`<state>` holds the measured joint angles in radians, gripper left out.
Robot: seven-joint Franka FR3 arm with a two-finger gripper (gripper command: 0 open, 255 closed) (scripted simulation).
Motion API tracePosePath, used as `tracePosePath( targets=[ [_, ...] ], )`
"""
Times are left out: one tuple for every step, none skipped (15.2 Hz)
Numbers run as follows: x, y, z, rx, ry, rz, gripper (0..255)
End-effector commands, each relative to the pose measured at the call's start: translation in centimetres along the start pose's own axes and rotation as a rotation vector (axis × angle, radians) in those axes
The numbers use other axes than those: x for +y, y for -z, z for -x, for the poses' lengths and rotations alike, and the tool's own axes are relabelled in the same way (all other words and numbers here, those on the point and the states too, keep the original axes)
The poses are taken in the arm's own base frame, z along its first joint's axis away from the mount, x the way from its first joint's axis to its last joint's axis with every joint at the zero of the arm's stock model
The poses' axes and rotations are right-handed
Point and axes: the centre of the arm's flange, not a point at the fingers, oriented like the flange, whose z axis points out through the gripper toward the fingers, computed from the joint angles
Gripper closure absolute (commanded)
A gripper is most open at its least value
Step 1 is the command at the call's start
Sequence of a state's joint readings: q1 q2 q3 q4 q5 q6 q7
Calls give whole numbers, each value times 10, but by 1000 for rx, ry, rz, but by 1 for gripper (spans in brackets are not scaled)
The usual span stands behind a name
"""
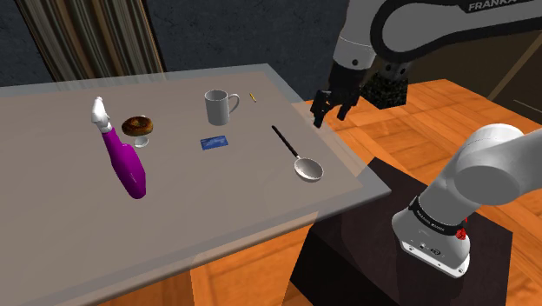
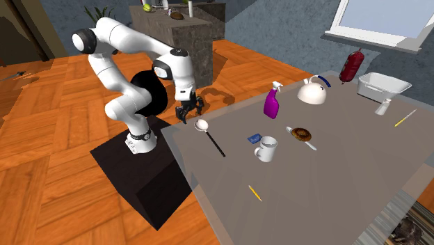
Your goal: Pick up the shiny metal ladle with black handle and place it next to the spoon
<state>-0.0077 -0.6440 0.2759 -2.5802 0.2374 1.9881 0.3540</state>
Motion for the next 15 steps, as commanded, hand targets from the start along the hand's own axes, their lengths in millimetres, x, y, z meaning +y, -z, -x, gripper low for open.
tracePosePath(
  targets=[
    [-13, -24, -9, 27, -43, -5, 0],
    [-19, -34, -13, 38, -63, -7, 0],
    [-24, -44, -18, 50, -83, -9, 0],
    [-30, -54, -23, 61, -103, -11, 0],
    [-36, -64, -28, 73, -124, -12, 0],
    [-41, -74, -33, 84, -144, -14, 0],
    [-46, -84, -38, 96, -164, -16, 0],
    [-52, -93, -44, 107, -184, -17, 0],
    [-53, -95, -45, 110, -188, -18, 0],
    [-53, -101, -46, 110, -188, -18, 0],
    [-53, -106, -47, 110, -188, -18, 0],
    [-53, -111, -47, 110, -188, -18, 0],
    [-53, -116, -48, 110, -188, -18, 0],
    [-53, -122, -48, 110, -188, -18, 0],
    [-53, -127, -49, 110, -188, -18, 0]
  ],
)
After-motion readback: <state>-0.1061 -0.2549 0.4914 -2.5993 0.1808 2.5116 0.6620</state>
